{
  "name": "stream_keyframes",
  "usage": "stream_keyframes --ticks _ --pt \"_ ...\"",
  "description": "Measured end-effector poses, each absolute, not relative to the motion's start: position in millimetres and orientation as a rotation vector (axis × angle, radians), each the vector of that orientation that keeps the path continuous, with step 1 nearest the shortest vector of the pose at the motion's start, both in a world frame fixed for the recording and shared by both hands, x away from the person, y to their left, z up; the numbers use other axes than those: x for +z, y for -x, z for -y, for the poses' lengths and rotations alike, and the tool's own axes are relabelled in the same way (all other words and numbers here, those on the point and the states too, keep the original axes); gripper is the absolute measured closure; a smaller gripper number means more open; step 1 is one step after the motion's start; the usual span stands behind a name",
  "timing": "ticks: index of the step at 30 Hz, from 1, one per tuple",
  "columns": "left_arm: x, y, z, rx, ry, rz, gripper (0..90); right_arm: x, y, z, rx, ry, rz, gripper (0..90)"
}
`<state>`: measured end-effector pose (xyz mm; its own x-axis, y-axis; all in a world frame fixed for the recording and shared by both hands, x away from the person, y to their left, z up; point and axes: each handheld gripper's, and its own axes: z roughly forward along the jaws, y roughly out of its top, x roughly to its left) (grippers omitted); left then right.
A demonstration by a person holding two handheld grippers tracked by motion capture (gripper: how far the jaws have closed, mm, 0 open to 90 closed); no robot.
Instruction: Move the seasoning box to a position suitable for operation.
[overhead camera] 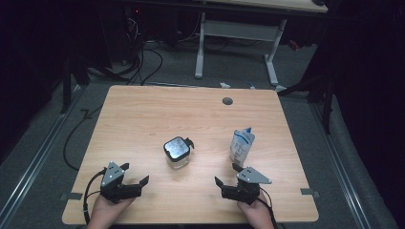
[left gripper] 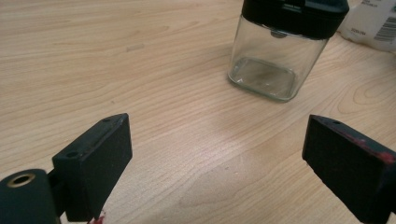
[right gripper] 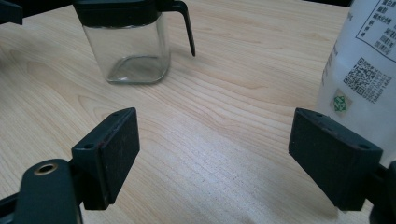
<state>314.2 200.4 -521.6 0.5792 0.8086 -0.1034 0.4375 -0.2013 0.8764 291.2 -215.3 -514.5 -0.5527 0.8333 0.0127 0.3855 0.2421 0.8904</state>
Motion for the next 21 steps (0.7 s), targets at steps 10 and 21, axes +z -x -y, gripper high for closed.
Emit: stream_keyframes --ticks 10,21 --pt "-525 -312 -194 0.492 -1.845 -0.966 14.2 -515 -290 216 1.261 -1.126 -2.034 15.8" --pt "-526 -319 -188 0.56 -1.822 -1.013 22.7 -512 -286 218 1.276 -1.078 -2.072 26.3"
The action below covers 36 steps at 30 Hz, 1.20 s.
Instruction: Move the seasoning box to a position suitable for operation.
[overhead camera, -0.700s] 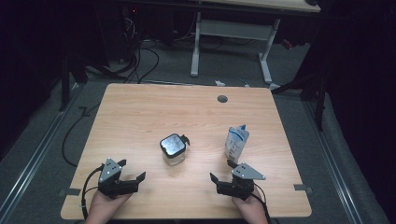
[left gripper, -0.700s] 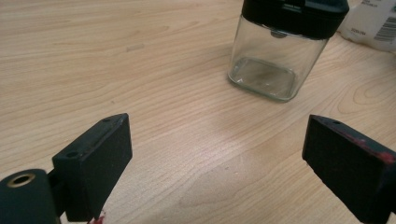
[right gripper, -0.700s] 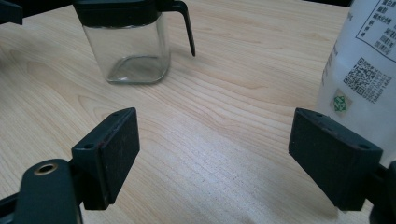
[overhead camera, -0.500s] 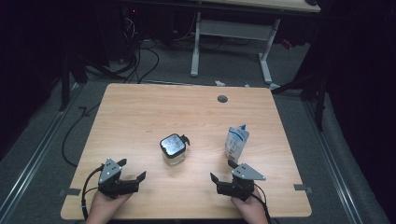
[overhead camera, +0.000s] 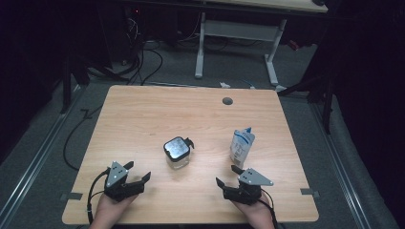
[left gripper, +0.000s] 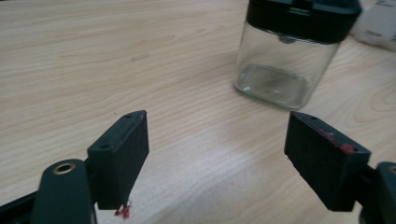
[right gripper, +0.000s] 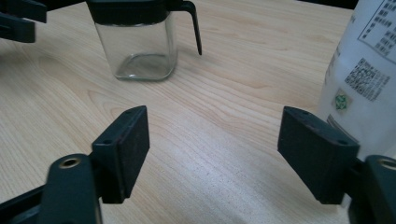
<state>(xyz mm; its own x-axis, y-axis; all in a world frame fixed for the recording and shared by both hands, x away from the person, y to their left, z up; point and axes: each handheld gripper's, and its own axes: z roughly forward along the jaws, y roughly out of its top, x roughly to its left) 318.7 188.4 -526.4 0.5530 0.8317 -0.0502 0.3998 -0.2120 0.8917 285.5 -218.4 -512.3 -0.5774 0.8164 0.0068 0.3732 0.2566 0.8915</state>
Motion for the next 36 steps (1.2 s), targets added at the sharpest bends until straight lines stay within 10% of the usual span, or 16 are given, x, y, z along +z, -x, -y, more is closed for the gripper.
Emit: stream_keyframes --ticks 26,36 --pt "-523 -407 -143 0.509 -1.81 -1.084 89.6 -515 -286 224 1.346 -1.094 -2.091 43.9" --pt "-516 -413 -129 0.485 -1.832 -1.009 90.0 -516 -287 226 1.344 -1.116 -2.074 41.9"
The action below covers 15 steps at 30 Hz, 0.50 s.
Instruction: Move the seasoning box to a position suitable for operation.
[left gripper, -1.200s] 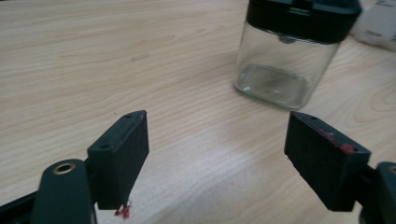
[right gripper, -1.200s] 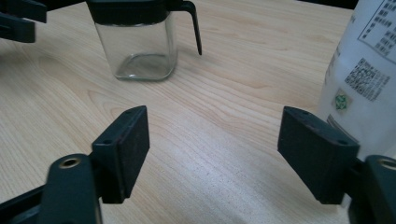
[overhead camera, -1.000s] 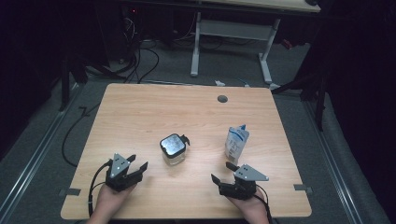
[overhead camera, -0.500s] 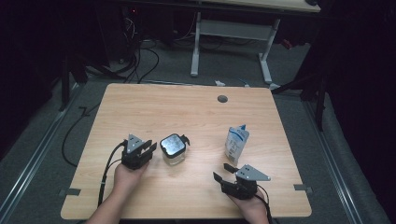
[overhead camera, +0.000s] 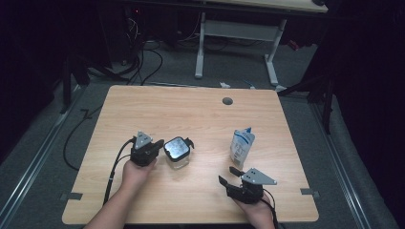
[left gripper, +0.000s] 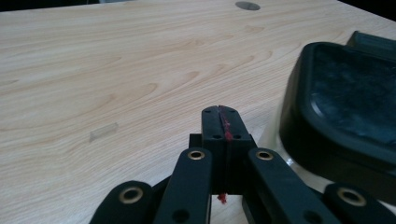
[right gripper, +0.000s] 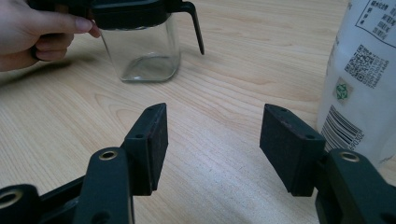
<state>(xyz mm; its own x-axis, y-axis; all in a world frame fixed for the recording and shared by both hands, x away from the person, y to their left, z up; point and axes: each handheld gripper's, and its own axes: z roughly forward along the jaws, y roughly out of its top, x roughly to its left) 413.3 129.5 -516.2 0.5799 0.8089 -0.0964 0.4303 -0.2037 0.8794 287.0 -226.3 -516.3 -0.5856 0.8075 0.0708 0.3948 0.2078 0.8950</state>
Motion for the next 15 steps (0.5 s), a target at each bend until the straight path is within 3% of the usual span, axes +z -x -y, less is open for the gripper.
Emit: stream_keyframes --ticks 15 --pt "-506 -393 -121 0.489 -1.824 -0.936 90.0 -515 -286 228 1.345 -1.129 -2.053 41.7"
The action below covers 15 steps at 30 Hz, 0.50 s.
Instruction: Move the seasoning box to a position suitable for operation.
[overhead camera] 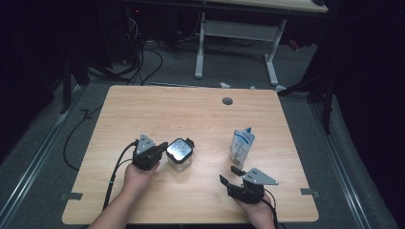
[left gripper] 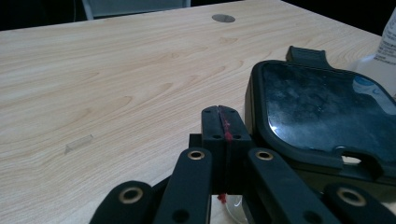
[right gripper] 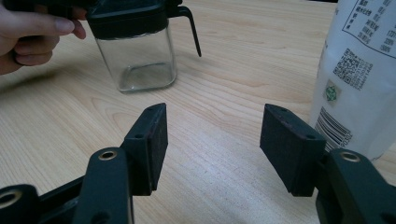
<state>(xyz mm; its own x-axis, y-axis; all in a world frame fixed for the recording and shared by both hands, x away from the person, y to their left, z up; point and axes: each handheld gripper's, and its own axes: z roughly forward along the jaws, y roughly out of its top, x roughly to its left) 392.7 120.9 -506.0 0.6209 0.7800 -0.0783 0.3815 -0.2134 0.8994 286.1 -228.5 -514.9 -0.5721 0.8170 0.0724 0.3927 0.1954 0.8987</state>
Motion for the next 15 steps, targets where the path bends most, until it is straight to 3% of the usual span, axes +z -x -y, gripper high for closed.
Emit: stream_keyframes --ticks 15 --pt "-508 -357 -117 0.435 -1.799 -0.932 89.9 -516 -286 227 1.326 -1.113 -2.061 41.9"
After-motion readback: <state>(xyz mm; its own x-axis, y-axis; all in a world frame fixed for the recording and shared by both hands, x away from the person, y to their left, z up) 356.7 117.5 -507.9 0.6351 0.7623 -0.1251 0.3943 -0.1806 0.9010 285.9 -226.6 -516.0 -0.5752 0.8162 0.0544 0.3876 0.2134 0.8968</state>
